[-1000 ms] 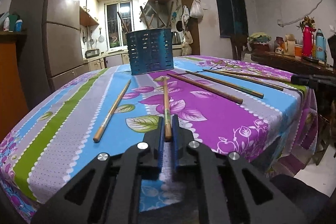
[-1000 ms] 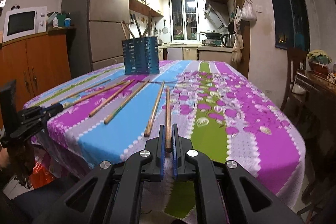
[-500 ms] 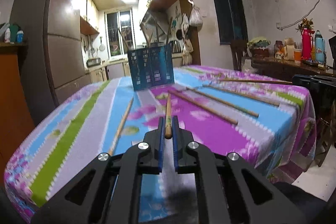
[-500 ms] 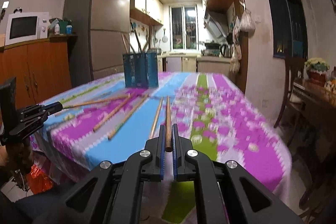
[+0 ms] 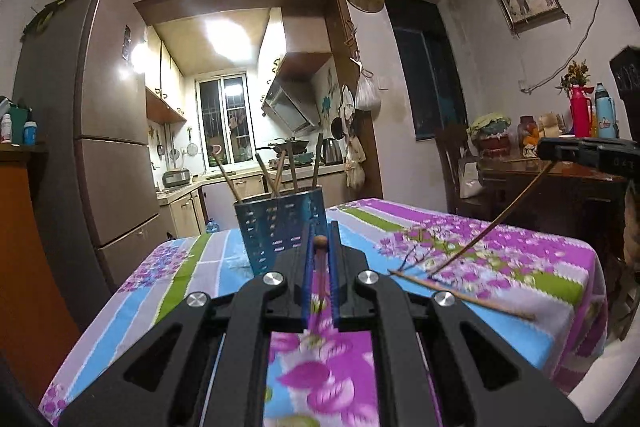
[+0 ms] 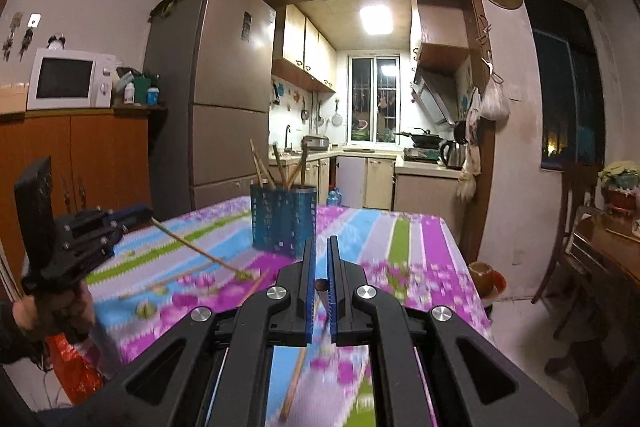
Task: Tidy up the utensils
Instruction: 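Lift both chopsticks and lower them into the blue holder, then open both grippers over the holder and move back toward the table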
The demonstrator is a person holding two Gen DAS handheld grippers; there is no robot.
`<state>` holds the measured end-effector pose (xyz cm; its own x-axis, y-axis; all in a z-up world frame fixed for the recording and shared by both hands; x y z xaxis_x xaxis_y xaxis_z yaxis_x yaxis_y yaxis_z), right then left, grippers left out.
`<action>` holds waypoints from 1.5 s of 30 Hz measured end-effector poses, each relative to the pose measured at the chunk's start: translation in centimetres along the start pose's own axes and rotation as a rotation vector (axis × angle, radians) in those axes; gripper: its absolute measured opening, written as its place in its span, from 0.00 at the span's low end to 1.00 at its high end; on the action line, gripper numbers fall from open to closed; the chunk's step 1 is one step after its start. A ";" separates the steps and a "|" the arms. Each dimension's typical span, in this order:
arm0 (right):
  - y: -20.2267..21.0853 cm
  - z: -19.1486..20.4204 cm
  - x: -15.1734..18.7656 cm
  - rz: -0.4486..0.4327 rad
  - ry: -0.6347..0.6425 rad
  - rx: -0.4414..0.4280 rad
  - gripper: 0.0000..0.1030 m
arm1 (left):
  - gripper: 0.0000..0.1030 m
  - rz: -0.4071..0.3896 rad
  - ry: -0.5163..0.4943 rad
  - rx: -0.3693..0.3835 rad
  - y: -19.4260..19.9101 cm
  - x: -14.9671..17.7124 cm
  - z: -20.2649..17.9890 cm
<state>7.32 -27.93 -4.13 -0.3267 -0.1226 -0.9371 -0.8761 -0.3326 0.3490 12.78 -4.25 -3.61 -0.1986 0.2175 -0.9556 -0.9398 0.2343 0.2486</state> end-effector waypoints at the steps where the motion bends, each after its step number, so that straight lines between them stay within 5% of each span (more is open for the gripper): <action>1: -0.4 -0.1 -0.6 0.000 -0.001 -0.001 0.06 | 0.05 -0.003 -0.002 -0.001 -0.3 -0.4 -0.1; 10: -4.0 -1.9 -5.3 0.014 -0.004 -0.020 0.06 | 0.05 -0.047 0.008 0.013 -2.7 -4.9 0.2; 29: -8.9 -3.4 -12.5 0.068 0.004 -0.029 0.01 | 0.05 0.002 0.081 0.054 -6.2 -9.5 3.8; 37: -6.7 -7.1 -4.7 0.174 -0.037 -0.089 0.04 | 0.05 0.045 0.002 0.085 -4.5 -6.4 2.7; 40: -4.8 -10.9 -1.3 0.237 -0.004 -0.059 0.41 | 0.05 0.050 0.007 0.106 -4.0 -6.5 3.4; 45: -4.2 -18.7 4.1 0.412 0.033 -0.020 0.48 | 0.05 0.058 0.050 0.162 -3.8 -7.3 4.4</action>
<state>16.29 -44.56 -9.43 -0.6368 -0.2787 -0.7189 -0.6675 -0.2673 0.6950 19.04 -2.58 3.11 -0.2683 0.1881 -0.9448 -0.8704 0.3730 0.3214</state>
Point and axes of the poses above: each gripper's, at about its wrist camera, not at the fingertips, and y roughly against the way its jaws point, z to its left, x to its underside, the point moved 7 cm from there along -y, roughly the way its jaws point, and after that the axes turned 10 degrees about z, right-handed, at the moved point
